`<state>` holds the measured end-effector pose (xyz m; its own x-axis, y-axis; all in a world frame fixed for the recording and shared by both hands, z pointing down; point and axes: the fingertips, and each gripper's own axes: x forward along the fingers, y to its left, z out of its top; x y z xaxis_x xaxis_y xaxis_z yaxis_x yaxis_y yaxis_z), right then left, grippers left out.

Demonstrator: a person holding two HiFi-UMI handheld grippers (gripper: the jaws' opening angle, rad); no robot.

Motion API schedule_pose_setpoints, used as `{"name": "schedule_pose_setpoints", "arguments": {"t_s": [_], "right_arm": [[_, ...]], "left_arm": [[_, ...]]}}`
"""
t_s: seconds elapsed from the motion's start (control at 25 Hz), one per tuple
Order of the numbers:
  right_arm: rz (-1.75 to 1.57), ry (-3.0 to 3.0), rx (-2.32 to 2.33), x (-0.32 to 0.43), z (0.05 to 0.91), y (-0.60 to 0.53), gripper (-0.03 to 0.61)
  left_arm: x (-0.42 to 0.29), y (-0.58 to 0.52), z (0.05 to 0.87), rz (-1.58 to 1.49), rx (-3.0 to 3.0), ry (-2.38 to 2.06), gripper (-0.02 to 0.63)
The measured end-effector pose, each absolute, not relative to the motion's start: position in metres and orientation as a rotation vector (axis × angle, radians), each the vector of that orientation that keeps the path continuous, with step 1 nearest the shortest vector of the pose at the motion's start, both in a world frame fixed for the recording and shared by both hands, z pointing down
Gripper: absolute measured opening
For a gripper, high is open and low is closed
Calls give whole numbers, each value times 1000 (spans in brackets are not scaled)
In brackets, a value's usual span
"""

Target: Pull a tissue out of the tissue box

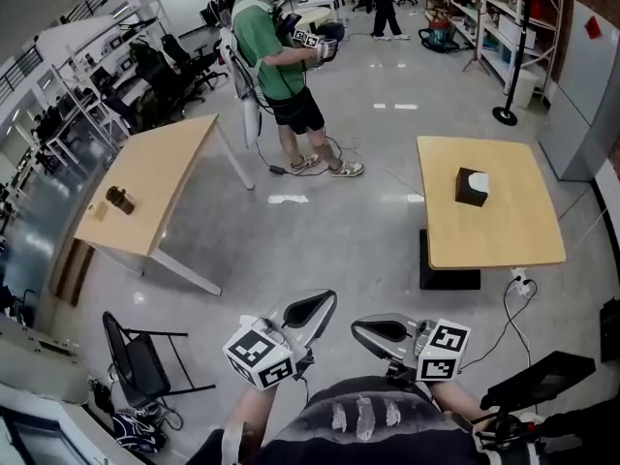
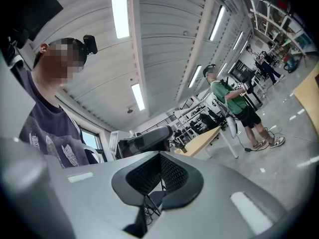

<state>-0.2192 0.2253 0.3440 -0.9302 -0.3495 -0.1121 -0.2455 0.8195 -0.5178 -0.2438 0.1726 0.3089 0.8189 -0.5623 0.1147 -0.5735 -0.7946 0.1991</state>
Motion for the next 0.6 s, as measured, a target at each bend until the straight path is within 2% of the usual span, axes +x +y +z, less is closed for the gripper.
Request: {"name": "schedule_pose_setpoints", "arguments": {"t_s": [0.32, 0.6], "right_arm": [[-841, 2820, -444, -138, 343, 220, -3], [-871, 2860, -225, -113, 373, 198, -3]], "left_arm": [[-155, 161, 306, 91, 2741, -828, 1], [-127, 136, 325, 194, 2723, -917, 2]]}}
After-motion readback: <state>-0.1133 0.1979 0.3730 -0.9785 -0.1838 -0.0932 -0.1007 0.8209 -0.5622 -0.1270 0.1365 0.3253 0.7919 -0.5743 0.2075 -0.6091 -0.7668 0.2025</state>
